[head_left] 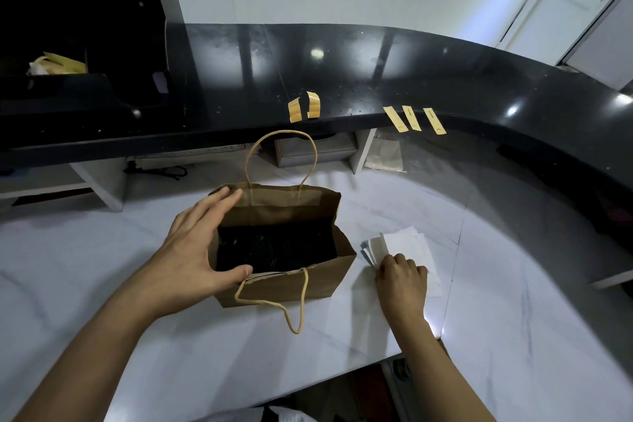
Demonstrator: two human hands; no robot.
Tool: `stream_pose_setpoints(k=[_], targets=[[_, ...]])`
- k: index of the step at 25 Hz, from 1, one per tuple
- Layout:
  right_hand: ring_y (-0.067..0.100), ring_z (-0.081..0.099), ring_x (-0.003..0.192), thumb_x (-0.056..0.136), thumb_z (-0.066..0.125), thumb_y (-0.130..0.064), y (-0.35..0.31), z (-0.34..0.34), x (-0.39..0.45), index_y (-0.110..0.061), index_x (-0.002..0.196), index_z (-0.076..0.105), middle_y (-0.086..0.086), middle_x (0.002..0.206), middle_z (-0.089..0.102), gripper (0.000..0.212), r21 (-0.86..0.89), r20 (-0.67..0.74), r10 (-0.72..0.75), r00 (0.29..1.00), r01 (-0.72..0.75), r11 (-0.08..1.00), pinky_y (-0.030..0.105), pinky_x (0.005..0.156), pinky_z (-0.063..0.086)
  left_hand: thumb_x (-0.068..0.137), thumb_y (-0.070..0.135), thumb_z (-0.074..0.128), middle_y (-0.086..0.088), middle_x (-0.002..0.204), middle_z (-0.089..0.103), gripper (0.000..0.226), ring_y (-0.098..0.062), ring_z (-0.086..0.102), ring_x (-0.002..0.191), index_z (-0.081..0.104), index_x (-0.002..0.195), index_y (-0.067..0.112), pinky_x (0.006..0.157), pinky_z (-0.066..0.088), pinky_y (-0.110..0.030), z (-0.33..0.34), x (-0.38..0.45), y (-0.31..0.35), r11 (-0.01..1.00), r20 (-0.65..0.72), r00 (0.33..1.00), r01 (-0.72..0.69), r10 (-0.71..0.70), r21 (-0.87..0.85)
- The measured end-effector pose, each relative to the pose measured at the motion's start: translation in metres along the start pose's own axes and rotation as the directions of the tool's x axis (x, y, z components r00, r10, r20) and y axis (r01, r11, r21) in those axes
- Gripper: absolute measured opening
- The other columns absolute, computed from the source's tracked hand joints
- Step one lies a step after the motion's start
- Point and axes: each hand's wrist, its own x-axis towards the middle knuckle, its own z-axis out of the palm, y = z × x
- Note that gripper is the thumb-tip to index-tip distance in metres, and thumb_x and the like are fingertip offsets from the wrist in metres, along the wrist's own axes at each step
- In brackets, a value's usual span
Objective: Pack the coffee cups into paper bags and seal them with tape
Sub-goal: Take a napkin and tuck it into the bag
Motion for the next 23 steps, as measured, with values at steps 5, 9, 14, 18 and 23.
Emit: stream_pose_setpoints(k=[5, 9, 14, 18, 23], targets=[[0.026, 0.032, 0.052, 0.069, 0.066, 0.002, -0.002, -0.008, 0.002, -0.011, 0.055, 0.053, -0.001, 0.054, 0.042, 0.024, 0.072, 0.081, 0.043, 0.996, -0.048, 0.996, 0.033, 0.062, 0.024, 0.074, 0.045, 0.082, 0.030, 0.160, 0.006, 0.107, -0.005, 0.009, 0.147, 0.011, 0.153, 0.052, 0.116, 0.023, -0.037, 0.000, -0.001, 0.000, 1.000, -0.006, 1.000, 0.000, 0.000, -0.006], [0.030, 0.054, 0.071, 0.087, 0.054, -0.013, -0.001, -0.012, 0.009, -0.013, 0.073, 0.068, 0.002, 0.073, 0.060, 0.020, 0.084, 0.196, 0.131, 0.972, -0.149, 0.985, 0.037, 0.070, 0.031, 0.074, 0.045, 0.082, 0.029, 0.160, 0.006, 0.107, -0.005, 0.009, 0.147, 0.011, 0.153, 0.052, 0.116, 0.023, -0.037, 0.000, -0.001, 0.001, 1.000, -0.006, 1.000, 0.002, -0.002, -0.007], [0.030, 0.053, 0.074, 0.093, 0.047, -0.013, -0.001, -0.016, 0.015, -0.010, 0.083, 0.054, 0.003, 0.079, 0.058, 0.013, 0.199, 0.145, 0.154, 0.977, -0.181, 0.963, 0.040, 0.074, 0.036, 0.075, 0.044, 0.082, 0.028, 0.160, 0.006, 0.106, -0.005, 0.009, 0.147, 0.011, 0.153, 0.051, 0.115, 0.022, -0.037, 0.000, -0.001, 0.002, 1.000, -0.006, 1.000, 0.005, -0.005, -0.009], [0.036, 0.052, 0.070, 0.087, 0.040, 0.007, -0.001, -0.016, 0.014, -0.011, 0.098, 0.049, 0.009, 0.081, 0.060, 0.023, 0.146, 0.062, 0.090, 0.994, -0.098, 0.984, 0.041, 0.069, 0.036, 0.075, 0.045, 0.082, 0.028, 0.160, 0.005, 0.107, -0.004, 0.008, 0.147, 0.010, 0.154, 0.051, 0.117, 0.023, -0.040, -0.001, -0.001, 0.002, 1.000, 0.000, 1.000, 0.011, -0.011, -0.007], [0.035, 0.047, 0.068, 0.087, 0.034, 0.010, 0.001, -0.019, 0.009, -0.015, 0.108, 0.049, 0.008, 0.088, 0.049, 0.036, 0.242, 0.048, 0.096, 0.994, -0.104, 0.965, 0.037, 0.060, 0.032, 0.074, 0.045, 0.082, 0.031, 0.159, 0.007, 0.107, -0.003, 0.009, 0.146, 0.011, 0.153, 0.052, 0.118, 0.023, -0.039, 0.000, -0.002, 0.000, 1.000, -0.003, 1.000, 0.011, -0.011, -0.021]])
